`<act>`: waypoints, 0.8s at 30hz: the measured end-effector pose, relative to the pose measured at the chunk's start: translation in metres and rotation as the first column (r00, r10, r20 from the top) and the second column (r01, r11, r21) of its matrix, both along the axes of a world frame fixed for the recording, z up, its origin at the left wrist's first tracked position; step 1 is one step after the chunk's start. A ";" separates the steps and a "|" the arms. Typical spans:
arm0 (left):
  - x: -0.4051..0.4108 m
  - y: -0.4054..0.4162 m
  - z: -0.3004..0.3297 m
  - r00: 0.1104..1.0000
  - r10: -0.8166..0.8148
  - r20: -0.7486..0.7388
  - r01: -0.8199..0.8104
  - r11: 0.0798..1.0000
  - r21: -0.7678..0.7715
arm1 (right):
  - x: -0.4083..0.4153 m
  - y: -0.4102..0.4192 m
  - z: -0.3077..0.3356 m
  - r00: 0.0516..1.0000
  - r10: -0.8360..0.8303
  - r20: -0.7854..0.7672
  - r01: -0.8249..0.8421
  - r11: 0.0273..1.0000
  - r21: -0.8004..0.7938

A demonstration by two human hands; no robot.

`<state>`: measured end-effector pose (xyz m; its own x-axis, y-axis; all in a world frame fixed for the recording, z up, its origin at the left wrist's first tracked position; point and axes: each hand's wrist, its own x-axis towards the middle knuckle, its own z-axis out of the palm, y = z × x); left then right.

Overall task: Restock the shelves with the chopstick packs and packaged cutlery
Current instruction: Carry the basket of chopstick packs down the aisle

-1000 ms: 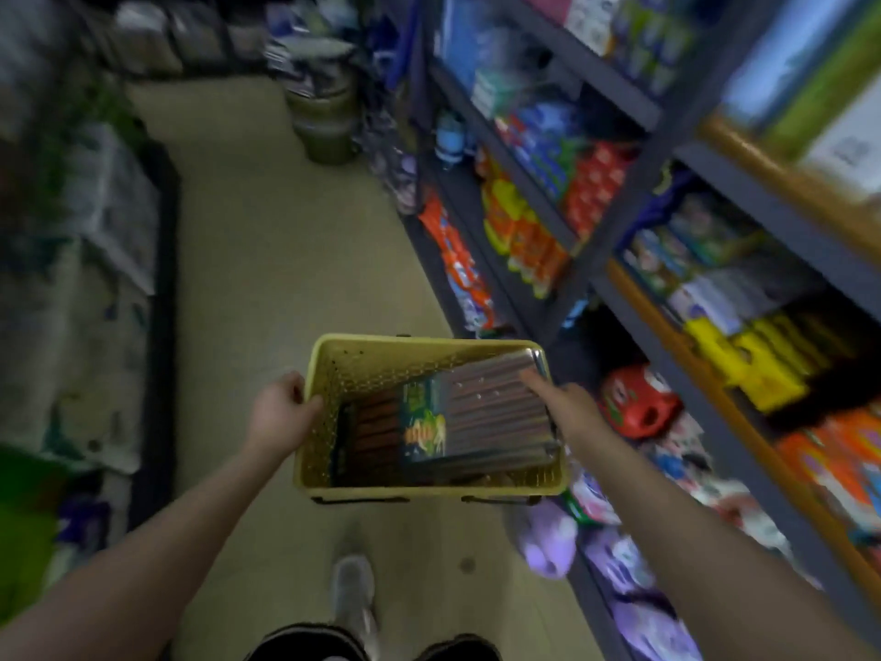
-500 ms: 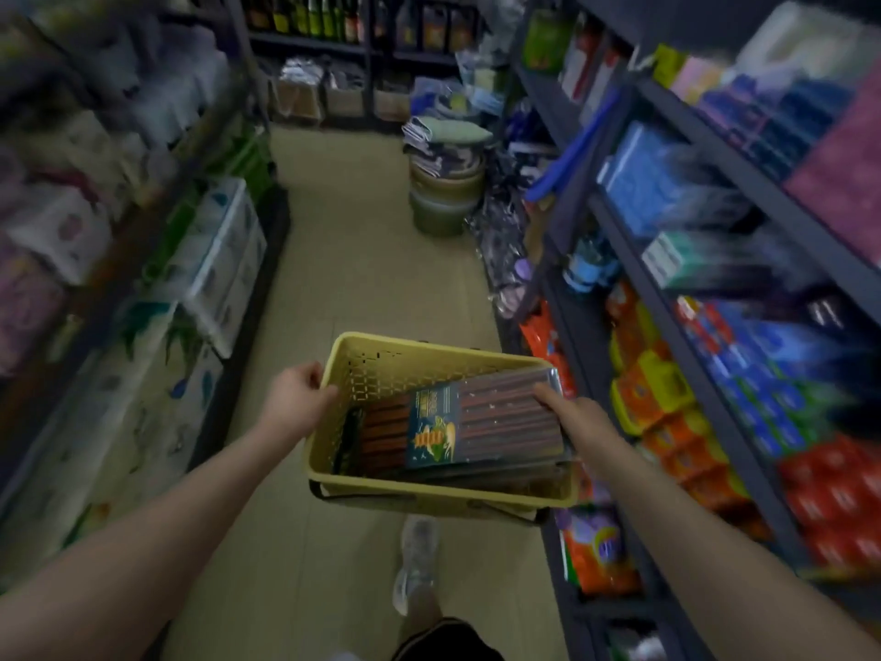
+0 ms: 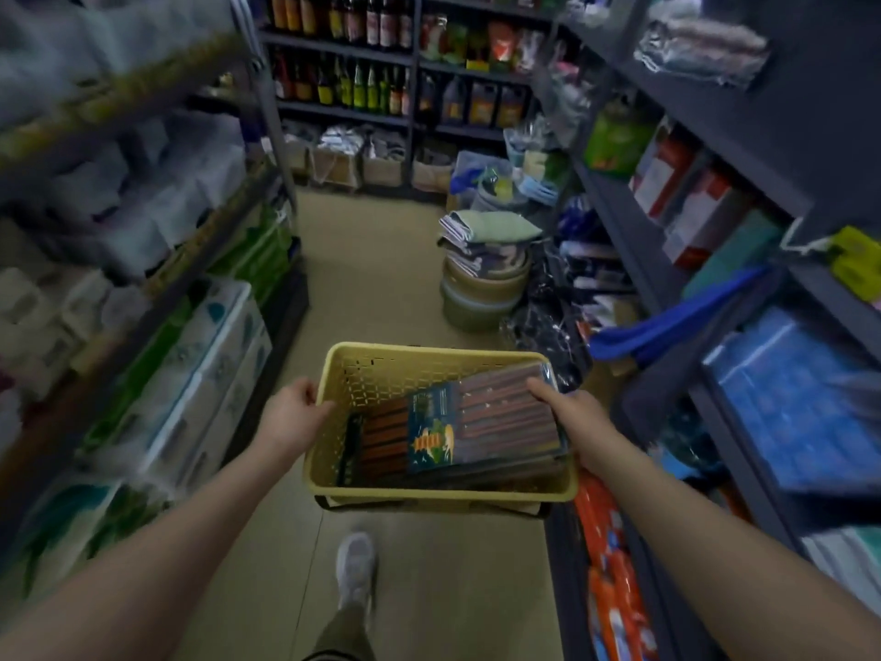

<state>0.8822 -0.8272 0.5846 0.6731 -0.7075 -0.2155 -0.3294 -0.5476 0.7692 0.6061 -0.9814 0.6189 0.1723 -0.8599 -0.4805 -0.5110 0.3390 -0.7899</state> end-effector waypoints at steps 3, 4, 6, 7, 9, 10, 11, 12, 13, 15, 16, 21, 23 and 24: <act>0.045 -0.079 -0.004 1.000 -0.005 -0.007 0.004 1.000 -0.024 | 0.047 -0.073 -0.010 0.999 -0.038 0.031 0.037 0.999 0.025; 0.062 -0.108 -0.003 1.000 -0.021 -0.004 0.020 1.000 -0.018 | 0.062 -0.096 -0.011 0.998 -0.063 0.013 0.063 0.998 0.030; 0.093 -0.159 0.002 0.998 -0.063 0.004 0.063 0.998 0.012 | 0.089 -0.140 -0.010 0.993 -0.115 -0.010 0.115 0.993 0.011; 0.108 -0.186 0.005 0.996 -0.084 -0.003 0.084 0.996 0.015 | 0.101 -0.162 -0.006 0.992 -0.124 -0.014 0.124 0.992 0.000; 0.135 -0.239 0.013 0.992 -0.127 -0.018 0.127 0.992 0.008 | 0.122 -0.209 0.000 0.990 -0.141 -0.017 0.141 0.990 -0.026; 0.147 -0.265 0.016 0.990 -0.139 -0.025 0.139 0.990 0.007 | 0.132 -0.232 0.002 0.988 -0.156 -0.017 0.155 0.987 -0.028; 0.157 -0.290 0.018 0.989 -0.145 -0.032 0.145 0.989 0.005 | 0.141 -0.253 0.004 0.986 -0.169 -0.008 0.169 0.985 -0.020; 0.165 -0.316 0.021 0.987 -0.154 -0.045 0.155 0.988 -0.002 | 0.149 -0.272 0.006 0.985 -0.174 0.009 0.174 0.985 -0.012; 0.173 -0.342 0.021 0.984 -0.169 -0.058 0.169 0.986 -0.010 | 0.155 -0.295 0.004 0.984 -0.177 0.026 0.178 0.984 -0.009; 0.186 -0.395 0.021 0.978 -0.198 -0.072 0.197 0.980 -0.013 | 0.166 -0.340 -0.001 0.978 -0.206 0.021 0.206 0.979 -0.002; 0.192 -0.423 0.020 0.975 -0.209 -0.069 0.209 0.978 -0.011 | 0.172 -0.364 -0.004 0.974 -0.225 0.023 0.225 0.974 -0.004; 0.217 -0.567 0.004 0.976 -0.210 -0.063 0.212 0.977 0.027 | 0.197 -0.498 -0.017 0.965 -0.253 0.072 0.249 0.967 0.061; 0.225 -0.620 0.003 0.977 -0.200 -0.072 0.204 0.977 0.052 | 0.207 -0.551 -0.014 0.969 -0.233 0.084 0.229 0.972 0.056; 0.229 -0.644 0.004 0.975 -0.208 -0.081 0.213 0.976 0.052 | 0.211 -0.578 -0.013 0.970 -0.232 0.069 0.228 0.972 0.065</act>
